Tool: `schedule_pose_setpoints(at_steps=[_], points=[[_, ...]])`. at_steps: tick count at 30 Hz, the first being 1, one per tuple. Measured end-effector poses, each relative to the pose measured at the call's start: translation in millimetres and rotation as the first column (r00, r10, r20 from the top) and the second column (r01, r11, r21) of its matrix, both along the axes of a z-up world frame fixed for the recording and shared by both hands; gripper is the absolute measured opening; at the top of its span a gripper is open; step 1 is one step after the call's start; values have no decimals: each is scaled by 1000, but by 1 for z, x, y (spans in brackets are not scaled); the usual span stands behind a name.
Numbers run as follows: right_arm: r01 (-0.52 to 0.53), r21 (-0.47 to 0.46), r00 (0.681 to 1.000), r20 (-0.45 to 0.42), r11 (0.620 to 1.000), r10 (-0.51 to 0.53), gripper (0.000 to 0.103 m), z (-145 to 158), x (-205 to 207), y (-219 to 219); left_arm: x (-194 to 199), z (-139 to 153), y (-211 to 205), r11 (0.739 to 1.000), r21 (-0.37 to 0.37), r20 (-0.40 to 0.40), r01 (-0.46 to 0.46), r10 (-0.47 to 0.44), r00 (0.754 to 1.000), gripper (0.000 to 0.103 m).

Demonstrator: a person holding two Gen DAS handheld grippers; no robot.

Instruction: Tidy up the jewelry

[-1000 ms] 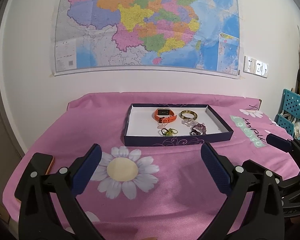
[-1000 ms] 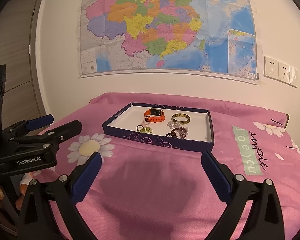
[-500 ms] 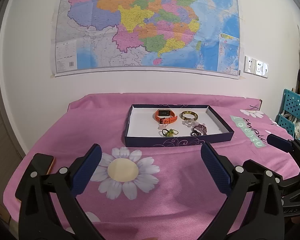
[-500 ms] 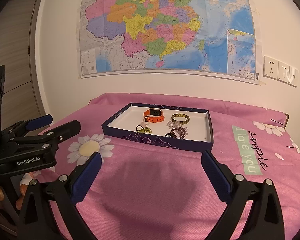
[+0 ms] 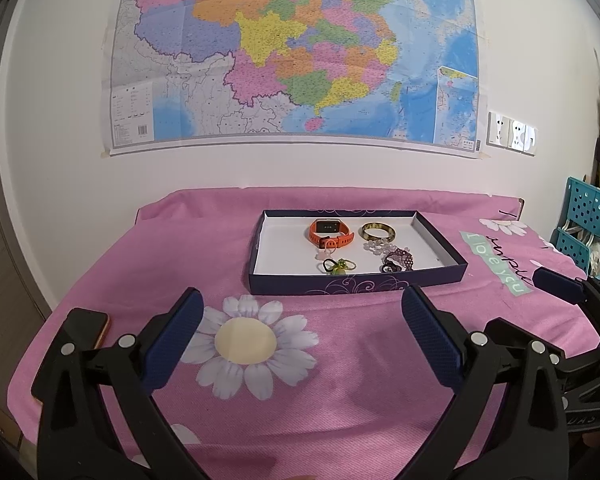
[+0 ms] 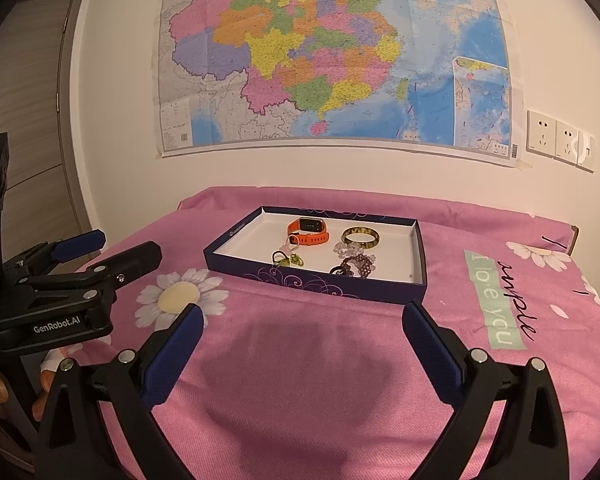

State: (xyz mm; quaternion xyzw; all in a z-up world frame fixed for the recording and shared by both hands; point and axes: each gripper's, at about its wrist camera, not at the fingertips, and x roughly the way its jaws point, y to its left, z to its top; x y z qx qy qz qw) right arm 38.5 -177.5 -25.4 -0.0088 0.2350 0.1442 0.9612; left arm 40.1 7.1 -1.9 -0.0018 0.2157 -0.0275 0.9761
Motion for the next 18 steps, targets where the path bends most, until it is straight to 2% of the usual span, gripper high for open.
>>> schedule_pose_setpoints(at_steps=[18], points=[[3,-2,1000,-1,1000,-3,96,0,0,0,0,1,-1,1000,1,3,-1,1,1000,98]])
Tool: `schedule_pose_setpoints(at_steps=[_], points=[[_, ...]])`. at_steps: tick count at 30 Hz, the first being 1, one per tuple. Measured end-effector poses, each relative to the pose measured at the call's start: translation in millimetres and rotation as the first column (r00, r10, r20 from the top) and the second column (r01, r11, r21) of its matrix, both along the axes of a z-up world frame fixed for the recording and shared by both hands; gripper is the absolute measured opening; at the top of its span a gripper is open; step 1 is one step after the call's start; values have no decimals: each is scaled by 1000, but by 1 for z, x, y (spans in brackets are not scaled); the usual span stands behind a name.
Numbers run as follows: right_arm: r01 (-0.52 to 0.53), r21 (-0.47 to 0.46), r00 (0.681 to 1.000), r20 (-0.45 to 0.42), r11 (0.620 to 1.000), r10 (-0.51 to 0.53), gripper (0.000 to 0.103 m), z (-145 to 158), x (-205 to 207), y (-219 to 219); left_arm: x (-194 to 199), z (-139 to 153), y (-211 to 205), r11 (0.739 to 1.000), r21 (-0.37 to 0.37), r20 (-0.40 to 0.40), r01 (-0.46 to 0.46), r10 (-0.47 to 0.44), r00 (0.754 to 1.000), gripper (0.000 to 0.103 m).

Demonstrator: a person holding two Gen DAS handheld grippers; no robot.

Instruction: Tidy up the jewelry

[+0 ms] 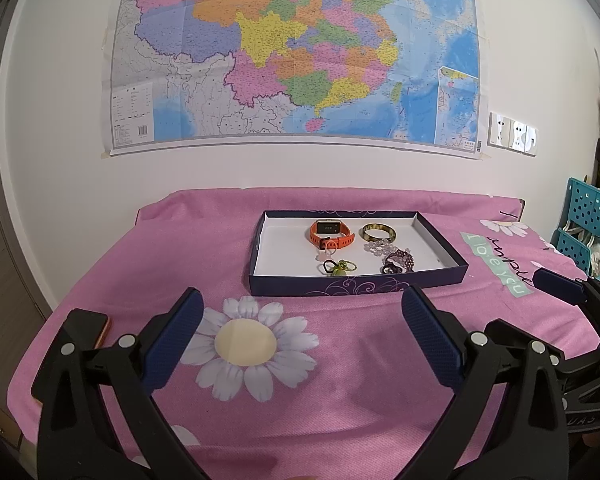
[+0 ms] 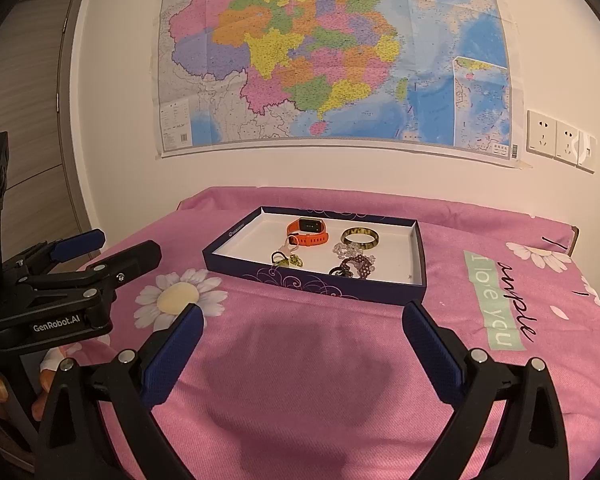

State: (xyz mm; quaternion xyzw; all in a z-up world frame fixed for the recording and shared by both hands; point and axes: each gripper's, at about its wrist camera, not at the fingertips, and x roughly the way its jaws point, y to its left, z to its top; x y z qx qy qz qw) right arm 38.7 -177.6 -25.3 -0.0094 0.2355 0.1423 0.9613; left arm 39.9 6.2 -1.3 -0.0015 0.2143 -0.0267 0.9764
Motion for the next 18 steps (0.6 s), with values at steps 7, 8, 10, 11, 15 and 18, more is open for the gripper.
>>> schedule_pose_setpoints(at_steps=[7,8,10,11,15,18], points=[[1,3,1000,2,1000,-1,96,1,1,-1,0,0,0,1000,0,0,0,0,1000,98],[2,5,1000,4,1000,-2,96,1,1,-1,0,0,0,1000,0,-1,0,0,1000,98],[2,4,1000,3,1000,-2,96,1,1,-1,0,0,0,1000,1,-1,-2,2,1000,98],[3,5,1000,4,1000,-3,96,1,1,-1,0,0,0,1000,0,-2,0,0,1000,98],[1,5,1000,1,1000,-1,96,2,1,-1,1,0,0,1000,0,-2,0,0,1000,98],[-1,6,1000,0,1000,1,96,2,1,-1,1,0,-1,1000,1,-3,1,-1,1000,98]])
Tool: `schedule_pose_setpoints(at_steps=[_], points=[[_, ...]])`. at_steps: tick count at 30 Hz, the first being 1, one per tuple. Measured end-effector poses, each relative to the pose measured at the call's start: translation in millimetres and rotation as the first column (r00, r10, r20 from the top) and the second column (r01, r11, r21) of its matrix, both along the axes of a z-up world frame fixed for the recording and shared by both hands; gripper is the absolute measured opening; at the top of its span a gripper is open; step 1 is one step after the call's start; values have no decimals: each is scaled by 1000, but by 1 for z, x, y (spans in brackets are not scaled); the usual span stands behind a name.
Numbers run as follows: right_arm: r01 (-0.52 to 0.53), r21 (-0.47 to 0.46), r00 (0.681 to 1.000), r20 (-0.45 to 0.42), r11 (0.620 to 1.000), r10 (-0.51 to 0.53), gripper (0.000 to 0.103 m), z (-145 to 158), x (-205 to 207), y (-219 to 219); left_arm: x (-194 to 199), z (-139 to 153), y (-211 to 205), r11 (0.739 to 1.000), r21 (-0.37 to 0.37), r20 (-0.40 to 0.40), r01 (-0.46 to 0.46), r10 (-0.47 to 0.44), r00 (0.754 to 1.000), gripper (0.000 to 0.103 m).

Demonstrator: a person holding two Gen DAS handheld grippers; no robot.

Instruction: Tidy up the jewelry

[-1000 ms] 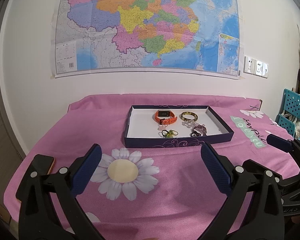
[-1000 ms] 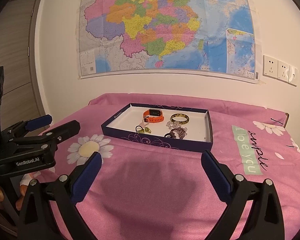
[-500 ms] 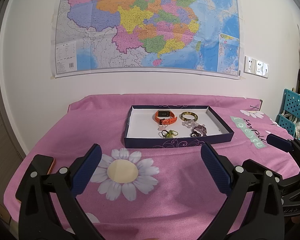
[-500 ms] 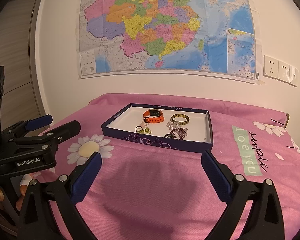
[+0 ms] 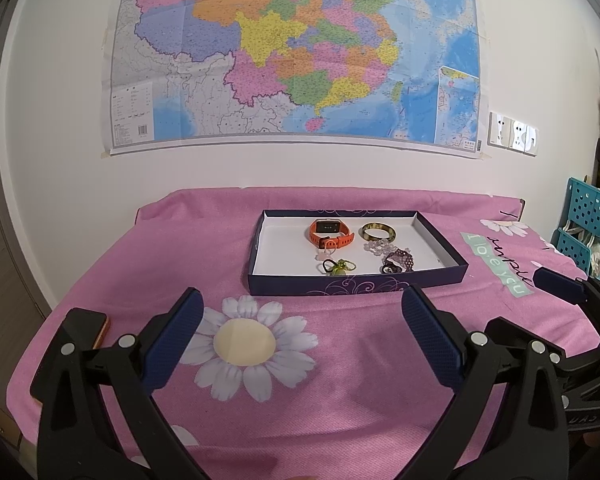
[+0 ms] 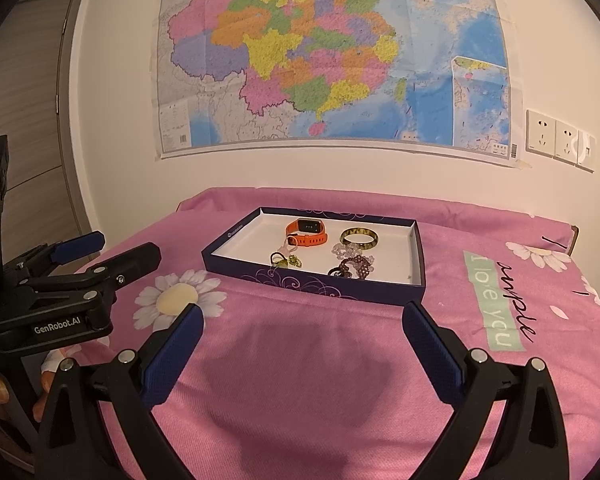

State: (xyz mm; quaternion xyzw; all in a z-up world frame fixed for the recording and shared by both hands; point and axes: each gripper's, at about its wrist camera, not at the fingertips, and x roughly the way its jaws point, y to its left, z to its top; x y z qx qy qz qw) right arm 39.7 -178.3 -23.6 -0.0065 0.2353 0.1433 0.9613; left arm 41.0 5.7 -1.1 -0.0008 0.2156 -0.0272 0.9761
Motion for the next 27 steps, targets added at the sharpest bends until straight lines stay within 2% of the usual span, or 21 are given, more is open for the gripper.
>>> schedule_pose_setpoints(at_steps=[27], points=[[7,3,1000,-4,1000,-7,96,-3,1,1,2,-2,-4,1000,4,-3,1,-1,1000,98]])
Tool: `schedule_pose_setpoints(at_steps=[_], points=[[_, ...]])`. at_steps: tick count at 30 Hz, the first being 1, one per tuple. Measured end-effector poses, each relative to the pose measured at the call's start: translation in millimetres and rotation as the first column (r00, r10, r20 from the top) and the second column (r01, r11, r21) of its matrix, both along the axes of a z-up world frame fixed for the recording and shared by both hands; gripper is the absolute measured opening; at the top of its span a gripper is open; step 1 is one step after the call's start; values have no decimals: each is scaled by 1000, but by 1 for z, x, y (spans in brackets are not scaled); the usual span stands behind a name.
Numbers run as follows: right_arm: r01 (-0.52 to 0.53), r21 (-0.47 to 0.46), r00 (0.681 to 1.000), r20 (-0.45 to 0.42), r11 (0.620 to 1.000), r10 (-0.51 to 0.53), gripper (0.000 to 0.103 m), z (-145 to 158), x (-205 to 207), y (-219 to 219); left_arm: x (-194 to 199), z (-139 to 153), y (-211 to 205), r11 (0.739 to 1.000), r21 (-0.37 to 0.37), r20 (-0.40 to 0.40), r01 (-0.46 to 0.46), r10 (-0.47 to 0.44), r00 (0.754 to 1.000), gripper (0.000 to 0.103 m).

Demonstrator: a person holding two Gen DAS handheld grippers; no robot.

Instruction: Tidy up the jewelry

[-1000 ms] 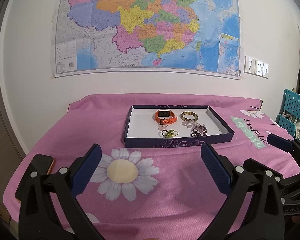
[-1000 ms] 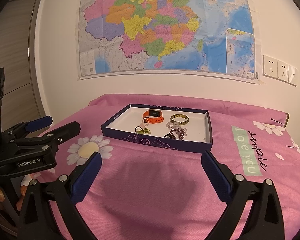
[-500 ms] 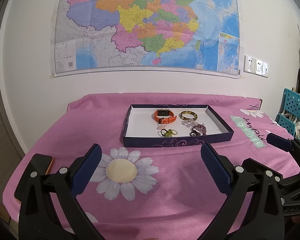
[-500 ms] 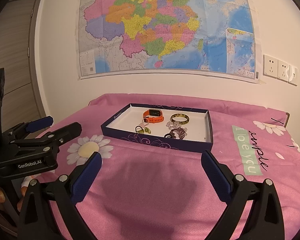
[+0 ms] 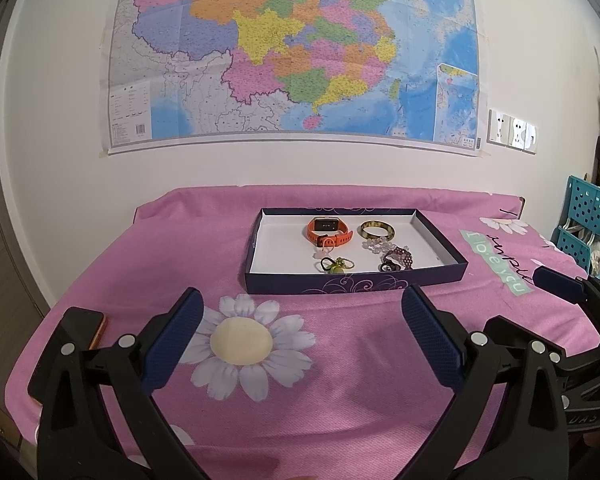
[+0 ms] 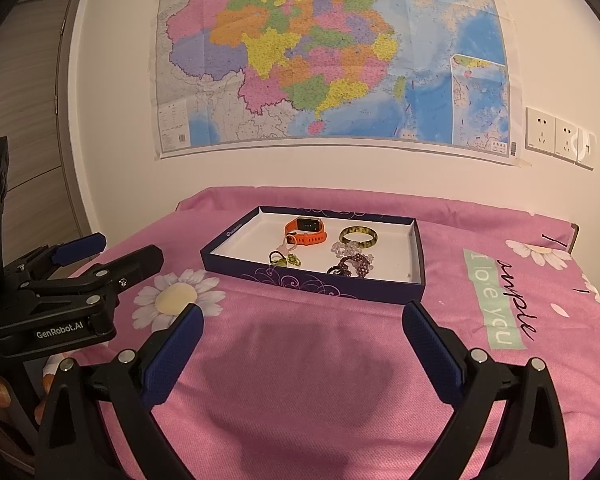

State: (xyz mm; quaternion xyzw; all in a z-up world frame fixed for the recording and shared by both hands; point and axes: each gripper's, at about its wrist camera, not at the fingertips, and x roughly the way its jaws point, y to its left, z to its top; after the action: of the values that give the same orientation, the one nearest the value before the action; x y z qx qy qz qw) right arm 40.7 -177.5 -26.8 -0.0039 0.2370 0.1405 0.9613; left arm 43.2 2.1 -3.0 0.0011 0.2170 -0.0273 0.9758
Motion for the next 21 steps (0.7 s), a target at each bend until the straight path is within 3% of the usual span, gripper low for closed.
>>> schedule_pose_setpoints(at_steps=[18,21], points=[[3,-6,1000,4,1000,-3,96,-2,0,-1,-1,-3,-2,1000,8,24,3,-3,1000,98],[4,-15,1000,-4,1000,-4,96,-4,2,-1,2,-5,-2,1000,1,-1,19,-19,1000,98]])
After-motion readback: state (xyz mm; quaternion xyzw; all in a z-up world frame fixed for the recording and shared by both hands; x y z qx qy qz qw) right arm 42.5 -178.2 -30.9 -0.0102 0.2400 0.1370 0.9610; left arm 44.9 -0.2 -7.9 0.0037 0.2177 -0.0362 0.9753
